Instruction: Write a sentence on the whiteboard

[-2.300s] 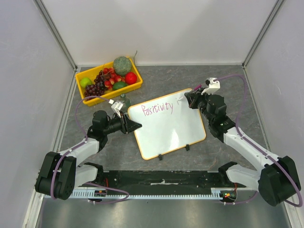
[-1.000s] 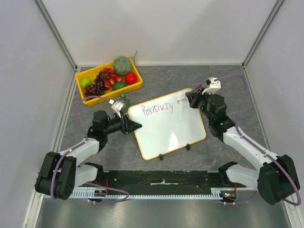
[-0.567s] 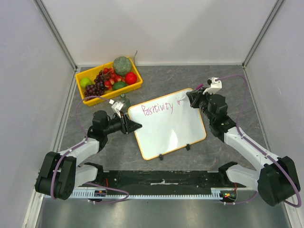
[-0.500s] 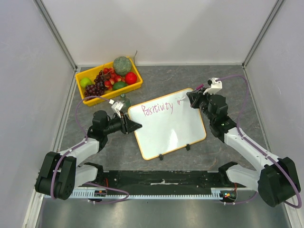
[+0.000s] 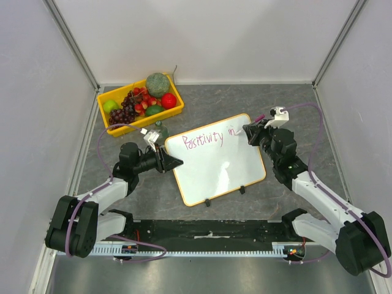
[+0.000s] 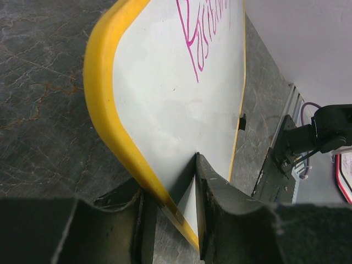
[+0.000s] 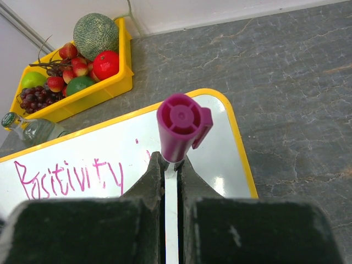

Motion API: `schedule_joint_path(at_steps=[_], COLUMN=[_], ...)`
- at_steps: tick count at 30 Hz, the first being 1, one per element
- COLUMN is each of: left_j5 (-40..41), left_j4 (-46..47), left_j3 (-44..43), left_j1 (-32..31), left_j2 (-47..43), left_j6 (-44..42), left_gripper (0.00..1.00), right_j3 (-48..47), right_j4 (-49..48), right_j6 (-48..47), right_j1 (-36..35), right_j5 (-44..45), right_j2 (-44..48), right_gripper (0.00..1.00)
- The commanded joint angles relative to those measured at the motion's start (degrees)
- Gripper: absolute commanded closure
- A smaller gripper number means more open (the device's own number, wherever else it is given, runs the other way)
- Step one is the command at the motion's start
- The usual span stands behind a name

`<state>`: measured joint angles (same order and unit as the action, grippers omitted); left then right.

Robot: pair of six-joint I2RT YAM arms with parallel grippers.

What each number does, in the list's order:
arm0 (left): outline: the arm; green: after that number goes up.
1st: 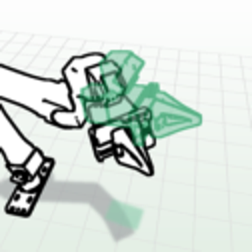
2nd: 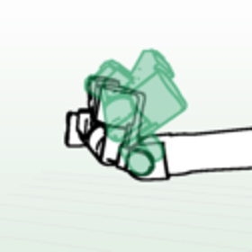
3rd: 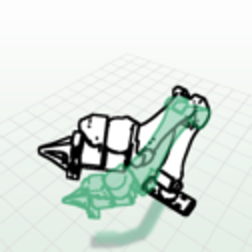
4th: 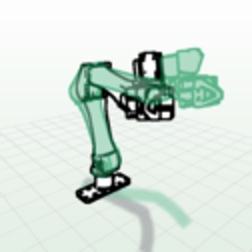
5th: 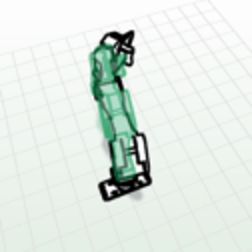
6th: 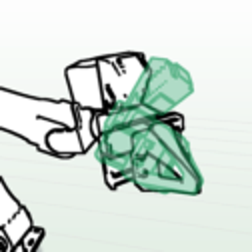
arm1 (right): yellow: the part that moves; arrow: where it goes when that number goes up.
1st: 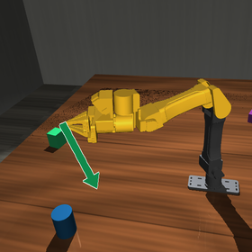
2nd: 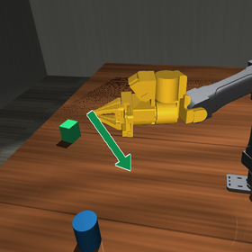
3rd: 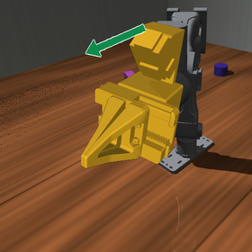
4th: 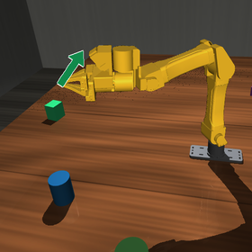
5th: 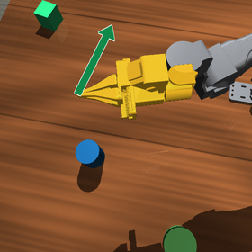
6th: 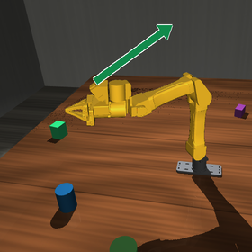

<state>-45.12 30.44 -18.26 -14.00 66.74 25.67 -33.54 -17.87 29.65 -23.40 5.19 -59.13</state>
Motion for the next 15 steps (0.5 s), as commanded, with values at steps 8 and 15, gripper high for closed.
schedule_joint_path(at_steps=[8,15], left_j5=[1.00,1.00], left_j4=[-1.34,-1.43], left_j3=[-0.20,-0.20], left_j1=[-0.77,-0.77], left_j2=[0.67,0.67], left_j6=[-4.31,-4.31], left_gripper=[0.98,0.98], right_j3=[-4.51,-4.43], right_j4=[2.84,2.75], right_j6=[-1.17,-1.52], right_j1=[0.20,-1.91], right_j5=[-4.22,-5.02], right_j2=[5.87,6.67], right_gripper=[1.00,1.00])
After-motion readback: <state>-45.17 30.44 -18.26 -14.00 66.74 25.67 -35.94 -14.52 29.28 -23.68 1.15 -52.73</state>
